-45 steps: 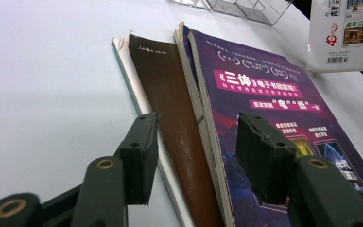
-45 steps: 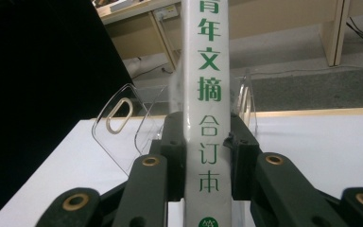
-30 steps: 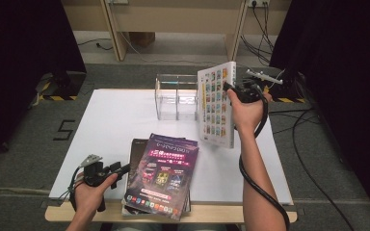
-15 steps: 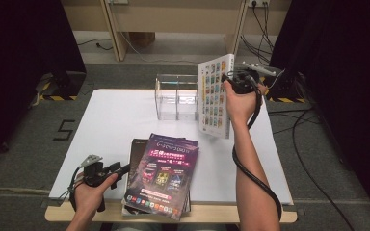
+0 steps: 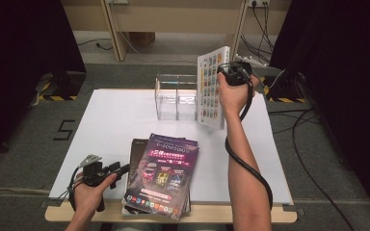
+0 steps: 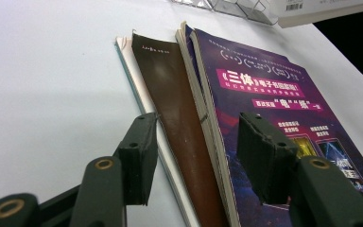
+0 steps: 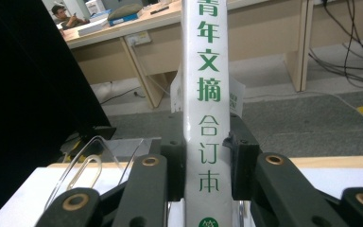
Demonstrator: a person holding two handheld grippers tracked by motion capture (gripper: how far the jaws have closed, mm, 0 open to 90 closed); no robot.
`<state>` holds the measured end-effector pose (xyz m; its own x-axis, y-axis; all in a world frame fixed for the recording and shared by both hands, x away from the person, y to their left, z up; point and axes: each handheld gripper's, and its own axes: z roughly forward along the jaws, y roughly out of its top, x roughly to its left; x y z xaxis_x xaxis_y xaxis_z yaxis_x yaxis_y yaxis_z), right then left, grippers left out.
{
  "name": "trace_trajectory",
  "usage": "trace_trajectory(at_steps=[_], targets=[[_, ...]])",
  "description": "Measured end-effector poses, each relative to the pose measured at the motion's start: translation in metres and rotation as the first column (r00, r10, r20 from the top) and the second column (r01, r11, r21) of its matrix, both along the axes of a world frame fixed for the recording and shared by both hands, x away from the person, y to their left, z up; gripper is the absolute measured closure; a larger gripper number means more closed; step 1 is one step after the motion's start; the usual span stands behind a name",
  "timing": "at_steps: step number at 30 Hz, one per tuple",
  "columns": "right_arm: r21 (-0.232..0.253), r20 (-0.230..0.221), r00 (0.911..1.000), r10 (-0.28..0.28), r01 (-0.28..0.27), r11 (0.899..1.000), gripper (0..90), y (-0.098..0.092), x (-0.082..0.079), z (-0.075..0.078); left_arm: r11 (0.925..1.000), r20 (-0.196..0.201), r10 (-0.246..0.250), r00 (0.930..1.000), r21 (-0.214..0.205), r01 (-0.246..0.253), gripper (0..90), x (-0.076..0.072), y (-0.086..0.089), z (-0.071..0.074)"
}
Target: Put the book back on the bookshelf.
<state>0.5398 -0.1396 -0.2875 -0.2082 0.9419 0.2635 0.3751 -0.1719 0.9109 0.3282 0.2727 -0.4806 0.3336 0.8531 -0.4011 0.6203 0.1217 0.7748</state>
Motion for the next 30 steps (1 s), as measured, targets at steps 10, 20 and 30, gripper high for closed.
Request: trace_trajectory(at_steps=[10, 20, 30], targets=[[-0.004, 0.042, 0.9991, 0.008, -0.008, 1.000, 73.8, 0.010, 0.015, -0.007, 1.0000, -0.004, 0.004, 1.0000, -0.005, -0.004, 48.0, 0.001, 0.000, -0.002], [-0.048, 0.100, 0.9947, 0.024, -0.019, 0.999, 73.4, 0.010, -0.003, -0.028, 1.0000, -0.008, 0.000, 1.0000, -0.001, 0.000, 48.0, 0.000, 0.000, -0.004], [-0.053, 0.120, 0.9910, 0.059, -0.053, 0.997, 72.1, -0.009, -0.052, -0.045, 1.0000, -0.013, -0.006, 0.9999, 0.005, 0.006, 47.8, -0.001, -0.002, -0.006]])
